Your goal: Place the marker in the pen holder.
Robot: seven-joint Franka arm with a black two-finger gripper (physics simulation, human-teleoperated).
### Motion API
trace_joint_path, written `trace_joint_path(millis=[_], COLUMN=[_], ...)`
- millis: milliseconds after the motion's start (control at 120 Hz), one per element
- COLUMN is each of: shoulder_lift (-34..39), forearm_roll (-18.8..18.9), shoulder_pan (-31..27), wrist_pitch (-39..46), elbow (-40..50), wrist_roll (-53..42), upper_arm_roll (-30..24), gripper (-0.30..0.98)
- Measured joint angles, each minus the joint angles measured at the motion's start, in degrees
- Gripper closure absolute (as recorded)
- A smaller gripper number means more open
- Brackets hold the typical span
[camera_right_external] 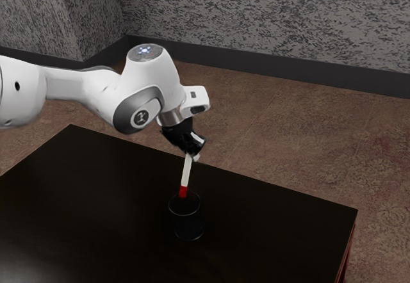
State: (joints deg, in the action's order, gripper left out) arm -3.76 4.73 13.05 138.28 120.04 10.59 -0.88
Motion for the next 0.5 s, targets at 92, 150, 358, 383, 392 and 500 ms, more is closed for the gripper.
trace_joint_path(millis=[92,150,358,383,392,500], shoulder_lift=[0.0,0.08,-0.03,-0.05,-0.05,-0.1], forearm_roll=[-0.04,-0.06,-0.22,-0.21,-0.21,-0.14], shoulder_pan=[-0.07,0.47,1.44,1.39,1.37,1.1], wrist_pitch=[-0.03,-0.04,-0.07,-0.08,-0.09,-0.11], elbow=[0.06,0.45,2.16,2.5,2.62,4.04], wrist_roll=[0.22,0.35,0.65,0.69,0.7,0.88], upper_arm_roll=[-0.01,-0.02,-0.07,-0.06,-0.05,-0.01], gripper=[0.76,0.76,0.76,0.76,0.76,0.75])
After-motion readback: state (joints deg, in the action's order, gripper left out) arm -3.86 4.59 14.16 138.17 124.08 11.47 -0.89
